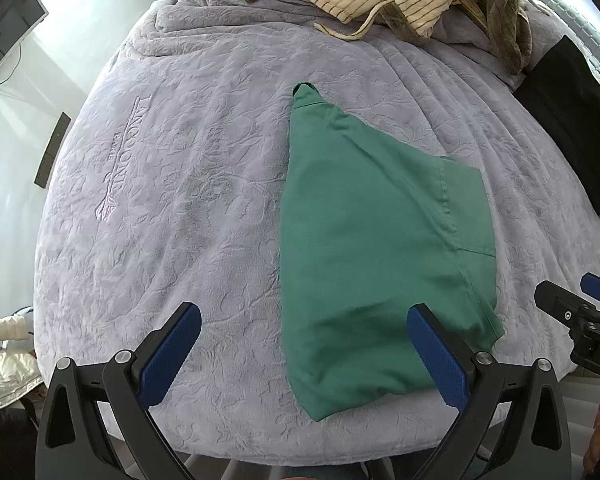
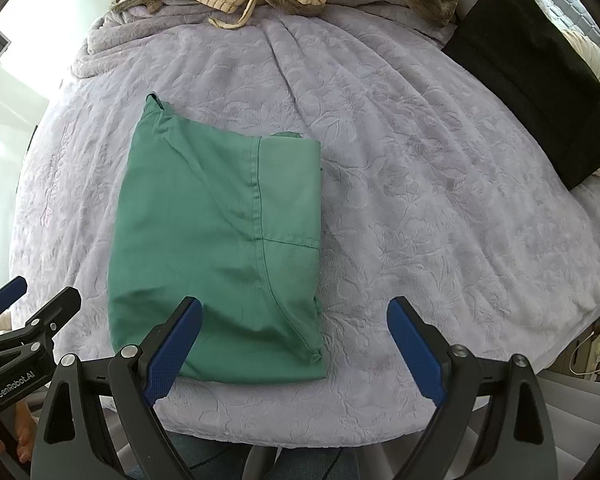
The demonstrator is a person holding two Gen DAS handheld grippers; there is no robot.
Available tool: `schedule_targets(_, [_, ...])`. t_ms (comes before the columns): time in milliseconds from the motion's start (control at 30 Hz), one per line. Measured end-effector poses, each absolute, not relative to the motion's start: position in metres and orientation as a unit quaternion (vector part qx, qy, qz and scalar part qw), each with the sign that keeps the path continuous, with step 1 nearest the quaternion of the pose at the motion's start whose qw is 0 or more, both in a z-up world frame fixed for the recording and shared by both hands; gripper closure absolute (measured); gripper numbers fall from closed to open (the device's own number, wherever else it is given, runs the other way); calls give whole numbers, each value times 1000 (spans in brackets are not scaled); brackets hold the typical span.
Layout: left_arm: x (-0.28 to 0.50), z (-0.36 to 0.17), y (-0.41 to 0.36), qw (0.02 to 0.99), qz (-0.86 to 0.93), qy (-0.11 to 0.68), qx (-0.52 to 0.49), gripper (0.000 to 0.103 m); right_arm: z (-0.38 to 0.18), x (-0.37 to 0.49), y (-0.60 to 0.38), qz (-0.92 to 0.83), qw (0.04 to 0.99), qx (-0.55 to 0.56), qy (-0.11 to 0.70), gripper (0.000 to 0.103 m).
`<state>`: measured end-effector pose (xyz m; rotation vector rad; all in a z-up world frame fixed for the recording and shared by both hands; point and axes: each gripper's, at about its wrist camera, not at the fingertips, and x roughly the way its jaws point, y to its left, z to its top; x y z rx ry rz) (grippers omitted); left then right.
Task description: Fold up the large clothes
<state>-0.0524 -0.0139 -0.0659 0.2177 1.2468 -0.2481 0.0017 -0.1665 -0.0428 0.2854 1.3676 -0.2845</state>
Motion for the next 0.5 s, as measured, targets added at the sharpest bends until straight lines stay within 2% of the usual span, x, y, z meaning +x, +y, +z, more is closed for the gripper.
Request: schedule_targets(500, [-53, -66, -13, 799, -116, 582, 102, 0, -44, 0, -165, -130, 755, 129, 629, 8])
